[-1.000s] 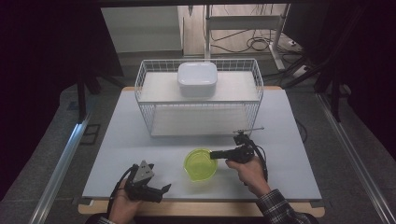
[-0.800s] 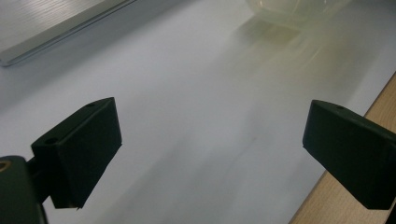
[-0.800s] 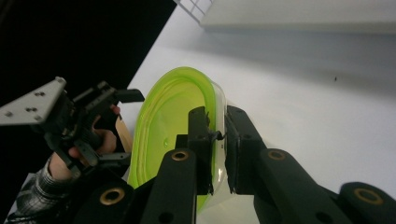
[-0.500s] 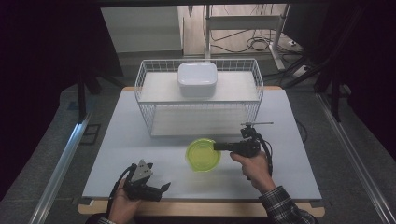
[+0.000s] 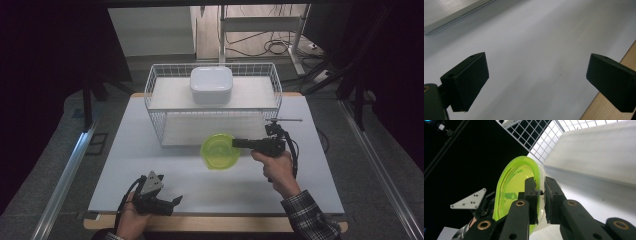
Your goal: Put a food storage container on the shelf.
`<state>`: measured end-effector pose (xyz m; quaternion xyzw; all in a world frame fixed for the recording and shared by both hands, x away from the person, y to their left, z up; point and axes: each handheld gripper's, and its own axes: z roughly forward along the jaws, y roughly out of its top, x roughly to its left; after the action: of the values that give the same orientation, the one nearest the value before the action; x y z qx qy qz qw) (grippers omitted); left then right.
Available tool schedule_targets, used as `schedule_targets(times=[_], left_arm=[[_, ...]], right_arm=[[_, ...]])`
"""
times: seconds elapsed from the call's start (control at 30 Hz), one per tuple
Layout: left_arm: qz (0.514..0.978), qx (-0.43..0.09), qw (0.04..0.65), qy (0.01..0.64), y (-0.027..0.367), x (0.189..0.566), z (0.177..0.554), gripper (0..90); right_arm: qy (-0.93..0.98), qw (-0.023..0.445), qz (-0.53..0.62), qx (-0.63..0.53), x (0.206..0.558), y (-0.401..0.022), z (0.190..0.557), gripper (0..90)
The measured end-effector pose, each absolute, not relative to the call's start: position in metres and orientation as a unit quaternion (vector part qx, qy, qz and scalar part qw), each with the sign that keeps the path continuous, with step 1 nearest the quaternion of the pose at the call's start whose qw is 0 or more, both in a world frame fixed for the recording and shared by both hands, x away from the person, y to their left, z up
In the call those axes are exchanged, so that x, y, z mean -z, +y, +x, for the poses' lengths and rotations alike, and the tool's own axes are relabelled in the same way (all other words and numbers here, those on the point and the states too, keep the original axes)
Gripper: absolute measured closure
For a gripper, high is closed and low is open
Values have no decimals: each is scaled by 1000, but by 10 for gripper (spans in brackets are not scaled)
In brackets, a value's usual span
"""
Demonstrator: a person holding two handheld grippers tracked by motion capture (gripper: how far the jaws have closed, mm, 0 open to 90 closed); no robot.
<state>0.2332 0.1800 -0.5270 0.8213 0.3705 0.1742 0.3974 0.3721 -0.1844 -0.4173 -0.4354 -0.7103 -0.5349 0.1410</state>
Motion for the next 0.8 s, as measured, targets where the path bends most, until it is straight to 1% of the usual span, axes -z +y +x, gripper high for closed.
schedule_targets(times=[0.8], left_arm=[[822, -175, 397, 370, 180, 527, 233, 37]], right_arm=[[-696, 124, -429, 563, 371, -183, 388, 816]])
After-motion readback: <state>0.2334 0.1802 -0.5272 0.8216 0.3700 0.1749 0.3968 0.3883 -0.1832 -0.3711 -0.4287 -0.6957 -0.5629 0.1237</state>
